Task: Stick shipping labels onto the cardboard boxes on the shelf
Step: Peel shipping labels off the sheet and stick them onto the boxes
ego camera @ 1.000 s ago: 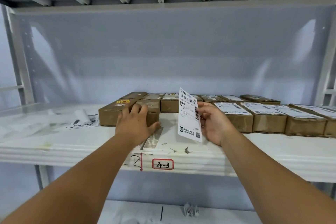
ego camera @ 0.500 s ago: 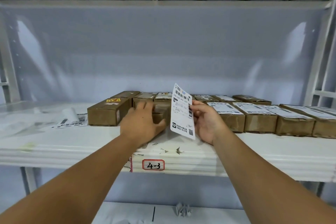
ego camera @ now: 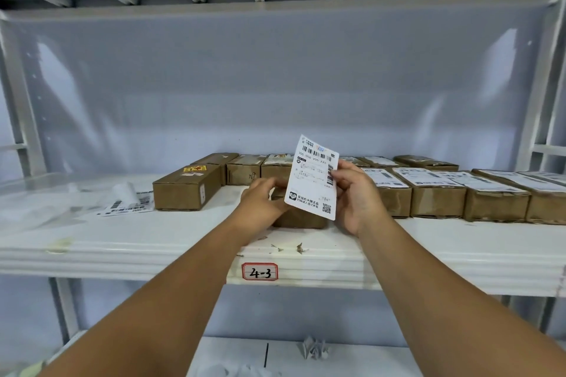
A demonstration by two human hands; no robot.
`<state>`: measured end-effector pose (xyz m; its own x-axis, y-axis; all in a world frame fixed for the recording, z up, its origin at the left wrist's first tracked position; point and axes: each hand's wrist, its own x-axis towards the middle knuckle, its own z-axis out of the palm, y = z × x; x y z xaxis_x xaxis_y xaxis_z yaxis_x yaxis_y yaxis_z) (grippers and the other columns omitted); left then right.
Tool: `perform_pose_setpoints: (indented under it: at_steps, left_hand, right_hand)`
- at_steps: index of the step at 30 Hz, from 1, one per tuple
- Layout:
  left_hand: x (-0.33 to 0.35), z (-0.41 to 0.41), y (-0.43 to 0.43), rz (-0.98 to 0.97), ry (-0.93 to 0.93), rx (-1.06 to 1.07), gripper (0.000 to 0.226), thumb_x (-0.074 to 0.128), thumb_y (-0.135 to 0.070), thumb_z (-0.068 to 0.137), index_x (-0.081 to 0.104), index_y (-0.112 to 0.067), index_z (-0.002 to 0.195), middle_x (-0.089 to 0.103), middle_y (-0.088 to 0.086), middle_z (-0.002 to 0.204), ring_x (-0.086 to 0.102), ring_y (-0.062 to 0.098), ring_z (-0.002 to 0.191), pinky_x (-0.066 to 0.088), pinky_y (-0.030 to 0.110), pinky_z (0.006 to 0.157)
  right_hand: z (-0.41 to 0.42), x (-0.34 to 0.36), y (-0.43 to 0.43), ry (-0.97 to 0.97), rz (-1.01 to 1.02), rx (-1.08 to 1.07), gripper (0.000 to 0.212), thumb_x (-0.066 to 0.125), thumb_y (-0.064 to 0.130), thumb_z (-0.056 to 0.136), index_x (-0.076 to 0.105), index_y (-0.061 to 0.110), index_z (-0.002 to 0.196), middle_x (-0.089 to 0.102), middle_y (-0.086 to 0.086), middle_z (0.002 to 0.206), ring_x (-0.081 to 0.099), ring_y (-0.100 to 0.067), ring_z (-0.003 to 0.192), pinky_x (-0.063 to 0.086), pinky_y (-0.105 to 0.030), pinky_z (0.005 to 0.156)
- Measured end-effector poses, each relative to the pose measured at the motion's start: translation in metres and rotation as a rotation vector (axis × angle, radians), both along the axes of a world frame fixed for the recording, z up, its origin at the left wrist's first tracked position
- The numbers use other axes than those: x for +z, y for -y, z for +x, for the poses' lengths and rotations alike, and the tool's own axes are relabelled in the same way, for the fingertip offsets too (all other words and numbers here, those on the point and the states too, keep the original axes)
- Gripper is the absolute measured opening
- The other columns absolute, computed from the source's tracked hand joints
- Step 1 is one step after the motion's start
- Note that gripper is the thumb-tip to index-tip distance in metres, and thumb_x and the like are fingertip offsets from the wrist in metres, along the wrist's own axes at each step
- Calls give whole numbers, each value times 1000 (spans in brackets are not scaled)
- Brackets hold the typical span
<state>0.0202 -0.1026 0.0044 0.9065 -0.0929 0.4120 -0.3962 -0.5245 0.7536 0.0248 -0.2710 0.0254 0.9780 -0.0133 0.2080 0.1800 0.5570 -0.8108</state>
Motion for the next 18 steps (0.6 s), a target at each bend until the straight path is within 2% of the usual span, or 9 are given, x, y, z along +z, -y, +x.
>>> perform_pose_setpoints:
  at_steps: [2, 4, 5, 6, 8, 12, 15, 18]
  left_hand:
    - [1, -4, 2, -20, 48, 7, 17, 62, -48, 82, 60, -39, 96, 54, -11, 117, 47, 13, 117, 41, 40, 101]
    - [2, -6, 4, -42, 29, -16, 35, 57, -62, 79, 60, -35, 102, 57, -12, 117, 51, 10, 113, 46, 36, 94]
    - [2, -8, 4, -43, 25, -29, 37, 55, -63, 80, 59, -34, 104, 58, -11, 117, 53, 9, 110, 48, 33, 91]
    - [2, -9, 5, -36, 30, -41, 35, 53, -61, 83, 59, -34, 105, 59, -9, 117, 55, 9, 109, 48, 32, 90]
    - [1, -10, 5, -55, 61, -38, 31, 49, -60, 85, 60, -39, 105, 59, -5, 118, 56, 11, 109, 46, 33, 94]
    - [9, -20, 2, -355, -37, -43, 30, 39, -44, 97, 60, -27, 108, 66, -3, 110, 56, 16, 108, 42, 32, 87]
    - [12, -23, -2, -480, -98, -45, 44, 29, -54, 96, 62, -29, 110, 71, -8, 99, 53, 17, 110, 37, 42, 95]
    - [15, -29, 0, -430, -74, -79, 53, 25, -67, 85, 64, -35, 101, 71, -8, 101, 55, 20, 111, 38, 46, 101]
  right_hand:
    - [-1, 0, 0, 10, 44, 33, 25, 43, -3, 90, 62, 12, 99, 70, -9, 87, 67, -20, 72, 52, -37, 75]
    - [-2, 0, 2, 25, 80, 46, 24, 44, -1, 91, 64, 12, 97, 71, -8, 83, 68, -17, 69, 53, -33, 67]
    - [-3, 1, 3, 34, 91, 43, 23, 45, 0, 92, 65, 12, 97, 71, -7, 82, 68, -16, 67, 54, -29, 62]
    - [-4, 2, 3, 42, 102, 37, 23, 46, 0, 92, 64, 12, 98, 71, -6, 81, 68, -14, 65, 54, -26, 58]
    - [-4, 2, 2, 51, 127, 19, 23, 48, -2, 91, 61, 15, 101, 71, -6, 82, 68, -14, 63, 54, -27, 60]
    - [-6, 2, 1, 61, 97, -34, 33, 53, -7, 88, 56, 19, 106, 68, -12, 95, 66, -18, 70, 55, -29, 65]
    - [-8, 2, -1, 76, 47, -43, 28, 52, -8, 88, 60, 16, 101, 69, -10, 89, 65, -16, 67, 55, -26, 61]
    - [-8, 2, -1, 74, 16, -42, 20, 53, -6, 88, 67, 9, 90, 72, -9, 79, 64, -15, 63, 54, -22, 58]
